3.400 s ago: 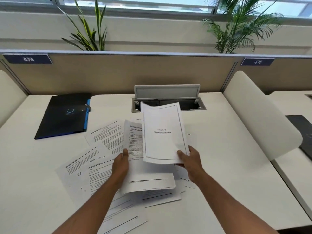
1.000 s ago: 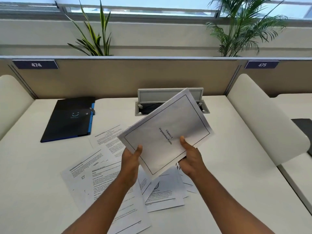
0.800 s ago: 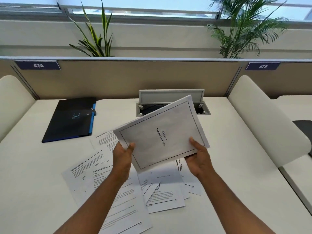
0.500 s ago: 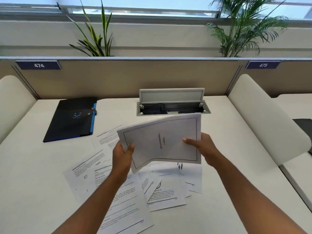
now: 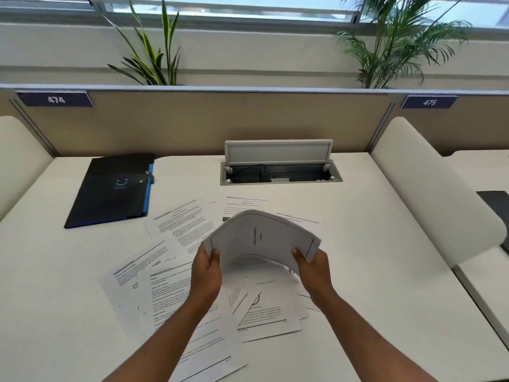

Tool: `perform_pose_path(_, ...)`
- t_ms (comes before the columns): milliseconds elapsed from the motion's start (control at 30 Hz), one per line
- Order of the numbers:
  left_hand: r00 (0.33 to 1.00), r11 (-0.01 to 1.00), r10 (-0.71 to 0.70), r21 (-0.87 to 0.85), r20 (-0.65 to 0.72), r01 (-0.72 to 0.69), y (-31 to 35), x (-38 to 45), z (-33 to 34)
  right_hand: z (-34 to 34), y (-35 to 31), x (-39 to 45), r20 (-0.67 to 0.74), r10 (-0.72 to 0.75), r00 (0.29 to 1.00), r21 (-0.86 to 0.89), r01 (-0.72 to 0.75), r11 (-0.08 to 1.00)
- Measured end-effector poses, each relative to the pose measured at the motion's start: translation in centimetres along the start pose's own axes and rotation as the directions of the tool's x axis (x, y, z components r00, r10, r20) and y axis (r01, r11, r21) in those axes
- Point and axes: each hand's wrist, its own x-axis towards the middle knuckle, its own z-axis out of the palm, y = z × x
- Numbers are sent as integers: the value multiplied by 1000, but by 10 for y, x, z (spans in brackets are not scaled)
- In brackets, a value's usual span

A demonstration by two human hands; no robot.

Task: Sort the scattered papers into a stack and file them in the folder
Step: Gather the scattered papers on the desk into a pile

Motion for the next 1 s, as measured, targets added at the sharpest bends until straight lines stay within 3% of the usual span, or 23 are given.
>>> perform_pose_path(67, 999, 999, 29, 36, -13, -29, 1, -1, 2, 1, 1, 1, -55, 10, 998, 24, -9, 1000)
perform_pose_path(200, 1000, 998, 19, 60, 11, -20, -2, -6, 3, 0, 5, 0, -7, -13, 1000, -56, 13, 998)
perform_pose_path(333, 999, 997, 26, 67, 28, -27, -2, -9, 0, -7, -18, -3, -94, -234, 968, -142, 219, 965)
perform_pose_path(467, 999, 997, 32, 69, 16, -33, -1, -6, -2, -16, -39, 0, -72, -588, 806, -426, 508, 749)
perform_pose_path(567, 999, 998, 32, 56, 11, -33, 0, -5, -1, -19, -48, 5, 44, -704, 709, -611, 577, 542)
perform_pose_path(667, 1000, 998, 24, 60, 9, -24, -3, -5, 0, -19, -48, 5, 75, -718, 692, -655, 577, 487)
perform_pose_path(900, 999, 995, 41, 94, 14, -42, -2, -3, 0, -19, -48, 6, 90, -676, 731, -668, 548, 503)
perform_pose_path(1000, 999, 993, 33, 116, 8, -34, -1, -2, 1, -18, -46, 8, 85, -692, 717, -677, 551, 488)
